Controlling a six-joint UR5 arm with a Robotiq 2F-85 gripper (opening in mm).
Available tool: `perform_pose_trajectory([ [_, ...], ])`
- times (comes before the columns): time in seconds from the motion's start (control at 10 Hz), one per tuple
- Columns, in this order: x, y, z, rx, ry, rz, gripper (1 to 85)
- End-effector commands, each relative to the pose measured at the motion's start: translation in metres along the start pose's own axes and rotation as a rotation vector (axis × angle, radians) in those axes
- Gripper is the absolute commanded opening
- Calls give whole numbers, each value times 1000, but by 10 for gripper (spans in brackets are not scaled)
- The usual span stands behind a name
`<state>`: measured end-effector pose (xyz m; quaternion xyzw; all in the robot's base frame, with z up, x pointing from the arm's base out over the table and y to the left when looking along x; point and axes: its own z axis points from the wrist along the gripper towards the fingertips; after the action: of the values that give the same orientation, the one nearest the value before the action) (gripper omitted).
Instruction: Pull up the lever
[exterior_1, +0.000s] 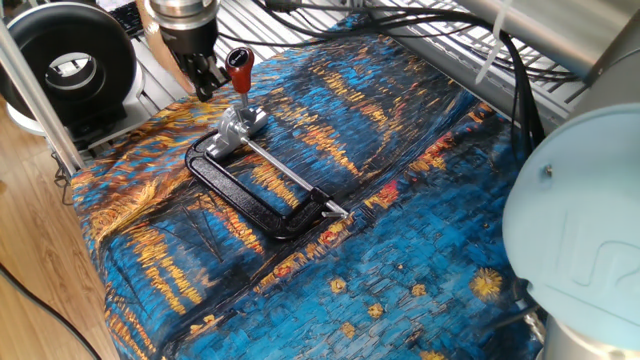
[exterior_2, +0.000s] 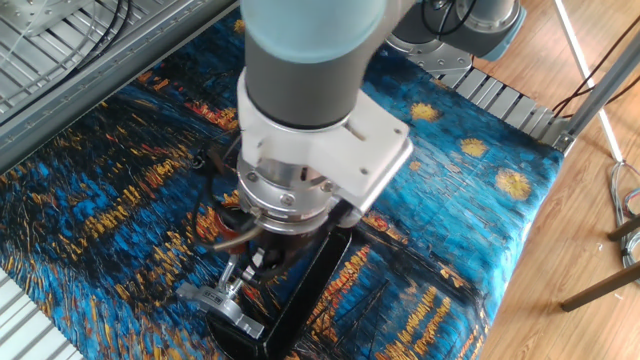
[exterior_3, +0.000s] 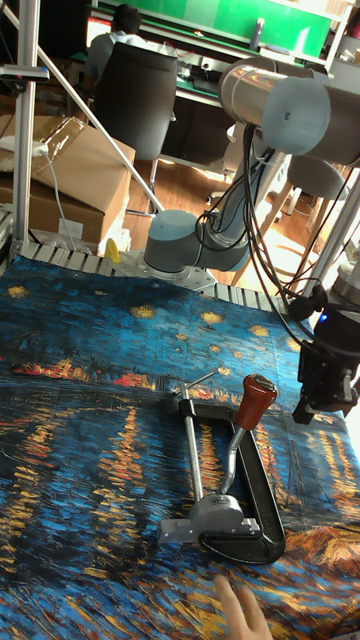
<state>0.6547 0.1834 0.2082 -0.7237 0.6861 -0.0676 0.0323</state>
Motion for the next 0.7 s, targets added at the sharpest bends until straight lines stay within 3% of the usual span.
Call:
perform_pose_trajectory([
  [0.0,-6,-10,-8,46,-8,-9,110],
  [0.2,-4,-15,-8,60,6,-34,80],
  [0.3,4,-22,-9,90,18,-69,70],
  [0.4,9,-21,-9,94,9,-75,70],
  [0.6,21,-8,-6,67,15,-79,60],
])
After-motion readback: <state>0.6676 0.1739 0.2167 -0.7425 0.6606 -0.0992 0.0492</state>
